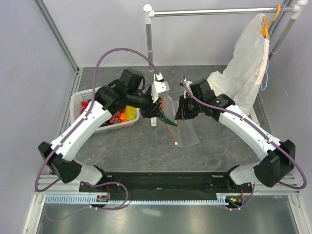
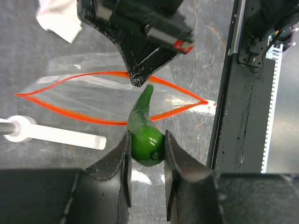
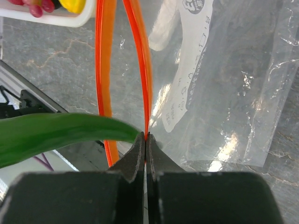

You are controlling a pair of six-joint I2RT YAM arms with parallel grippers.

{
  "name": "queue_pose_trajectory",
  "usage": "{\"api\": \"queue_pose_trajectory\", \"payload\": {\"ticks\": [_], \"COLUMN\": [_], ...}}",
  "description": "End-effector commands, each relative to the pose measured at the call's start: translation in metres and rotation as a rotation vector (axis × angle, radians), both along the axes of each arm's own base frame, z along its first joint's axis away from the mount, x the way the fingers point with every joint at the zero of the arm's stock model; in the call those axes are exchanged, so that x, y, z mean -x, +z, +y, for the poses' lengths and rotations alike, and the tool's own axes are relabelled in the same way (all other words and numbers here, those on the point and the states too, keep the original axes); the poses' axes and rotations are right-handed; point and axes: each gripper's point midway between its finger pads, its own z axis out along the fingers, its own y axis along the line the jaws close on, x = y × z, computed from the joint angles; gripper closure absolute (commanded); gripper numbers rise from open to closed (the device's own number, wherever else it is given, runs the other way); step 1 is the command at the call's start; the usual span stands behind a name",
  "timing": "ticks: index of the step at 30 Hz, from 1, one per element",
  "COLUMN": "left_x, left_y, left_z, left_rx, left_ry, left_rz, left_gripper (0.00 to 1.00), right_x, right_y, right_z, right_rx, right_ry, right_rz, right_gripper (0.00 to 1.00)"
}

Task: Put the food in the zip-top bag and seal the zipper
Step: Place the fake vegetable in the zipper food storage bag, then pick up the fake fruit from the bin.

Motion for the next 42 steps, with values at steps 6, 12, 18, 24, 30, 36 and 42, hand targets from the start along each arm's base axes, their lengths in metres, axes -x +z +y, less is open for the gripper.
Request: {"api": "queue_pose_trajectory", "payload": {"ticks": [6,12,18,24,30,36,42], "left_x": [0.016,0.025,-0.003,-0.036,-0.1,-0.12,-0.113], "left_y": [0.006,0.006,0.047,0.056,0.011,-0.028,-0.063], "left_z": [-0.038,-0.042,-0.009,0.066,0.178,0.228,0.275], "left_rx": [0.036,0.056,0.214,0.291,0.123,-0.091,-0.212], "left_ry": [-0.103,-0.11,0.021,0.256,0.668,0.686,0.693], "left_rz": [0.2,0.399,0.322,0.262,0.157,0.045,0.149], "left_gripper": [0.82,0.45,0.05,0.06,0.05,0.01,0.0], "right_x": [0.02,0.031,0.046,0.052,0.024,-0.008,-0.021], "right_y": [0.07,0.08,0.085,0.096,0.082,0.051,0.035], "right_z": [0.014,0.012,0.011,0.0,-0.01,-0.003,0.005], "right_rx": [-0.173,-0.211,-0.249,-0.281,-0.188,-0.117,-0.109], "right_ry": [0.121,0.121,0.12,0.033,-0.06,-0.081,-0.088], "right_rz": [-0.102,-0.09,-0.041,0.025,-0.015,-0.013,0.006], "right_gripper": [1.0,1.0,1.0,1.0,1.0,1.0,1.0]}}
